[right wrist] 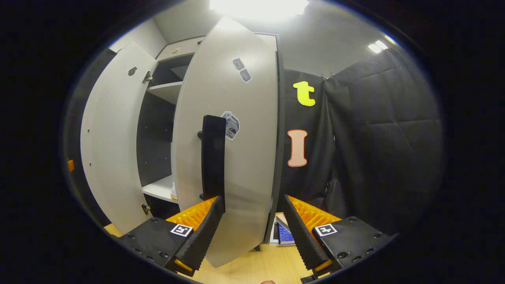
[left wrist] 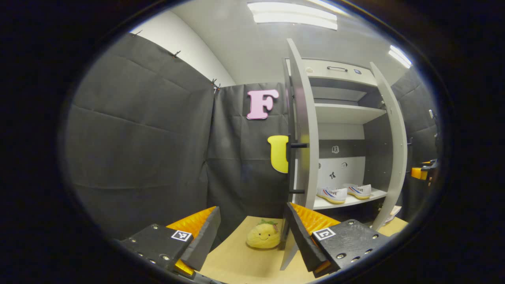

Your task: Grab one shoe with the right hand and put it into the shoe cabinet, grab the other shoe with the left hand and put it into the shoe cabinet; then close the right door with the right hand and the left door with the left hand.

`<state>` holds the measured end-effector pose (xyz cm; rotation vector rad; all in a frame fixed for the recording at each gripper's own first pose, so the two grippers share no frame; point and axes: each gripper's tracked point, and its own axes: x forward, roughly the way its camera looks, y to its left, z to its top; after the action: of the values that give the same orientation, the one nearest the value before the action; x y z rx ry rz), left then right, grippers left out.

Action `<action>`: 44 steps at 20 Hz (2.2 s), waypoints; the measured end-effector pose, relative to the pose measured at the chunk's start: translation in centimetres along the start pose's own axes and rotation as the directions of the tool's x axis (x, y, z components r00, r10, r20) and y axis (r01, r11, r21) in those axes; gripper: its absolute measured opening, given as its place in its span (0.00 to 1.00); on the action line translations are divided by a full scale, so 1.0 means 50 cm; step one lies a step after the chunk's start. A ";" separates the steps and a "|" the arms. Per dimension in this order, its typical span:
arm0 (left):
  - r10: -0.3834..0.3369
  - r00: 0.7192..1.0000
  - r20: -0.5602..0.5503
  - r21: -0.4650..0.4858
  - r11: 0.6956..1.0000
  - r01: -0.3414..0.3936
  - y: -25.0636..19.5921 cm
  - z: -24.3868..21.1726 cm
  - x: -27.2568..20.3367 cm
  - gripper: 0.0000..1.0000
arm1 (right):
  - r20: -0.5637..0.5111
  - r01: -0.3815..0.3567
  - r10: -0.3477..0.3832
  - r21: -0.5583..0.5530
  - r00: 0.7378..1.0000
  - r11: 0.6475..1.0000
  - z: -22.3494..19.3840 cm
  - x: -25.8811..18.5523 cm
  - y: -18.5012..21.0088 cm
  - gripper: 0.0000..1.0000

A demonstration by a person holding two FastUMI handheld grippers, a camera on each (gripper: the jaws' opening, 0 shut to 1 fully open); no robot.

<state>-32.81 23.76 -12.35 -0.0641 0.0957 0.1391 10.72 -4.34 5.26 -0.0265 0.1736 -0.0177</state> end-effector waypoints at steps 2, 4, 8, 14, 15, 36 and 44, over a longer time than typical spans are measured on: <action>0.015 1.000 -0.003 -0.003 1.000 -0.015 0.008 -0.001 0.010 0.95 | -0.003 -0.007 0.007 0.004 1.000 1.000 -0.003 0.000 0.004 0.98; 0.024 1.000 -0.001 -0.004 1.000 -0.024 0.012 0.004 0.025 0.95 | -0.009 -0.012 0.012 0.006 1.000 1.000 -0.008 -0.003 0.005 0.98; 0.044 0.999 0.010 0.007 0.999 -0.044 0.017 0.017 0.071 0.95 | -0.018 -0.004 0.004 0.004 1.000 1.000 -0.024 -0.015 -0.015 0.98; 0.062 0.998 0.017 0.014 0.998 -0.063 0.020 0.031 0.145 0.95 | -0.053 0.053 -0.051 0.022 0.997 0.998 -0.056 -0.040 -0.074 0.98; 0.059 0.998 0.018 0.017 0.998 -0.059 0.015 0.032 0.155 0.95 | -0.058 0.064 -0.062 0.026 0.996 0.998 -0.061 -0.040 -0.078 0.96; 0.034 0.999 -0.002 0.011 0.999 -0.034 -0.070 0.013 0.175 0.94 | -0.105 0.088 -0.083 0.046 0.991 0.995 -0.120 -0.059 -0.137 0.98; 0.003 1.000 0.001 -0.007 1.000 -0.003 -0.121 0.009 0.161 0.94 | -0.112 0.063 -0.058 0.048 0.992 0.997 -0.131 -0.047 -0.133 0.96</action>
<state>-23.95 18.90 -12.38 -0.0709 0.0945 0.1426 7.17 -11.08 -0.58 0.0205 0.2830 -0.0842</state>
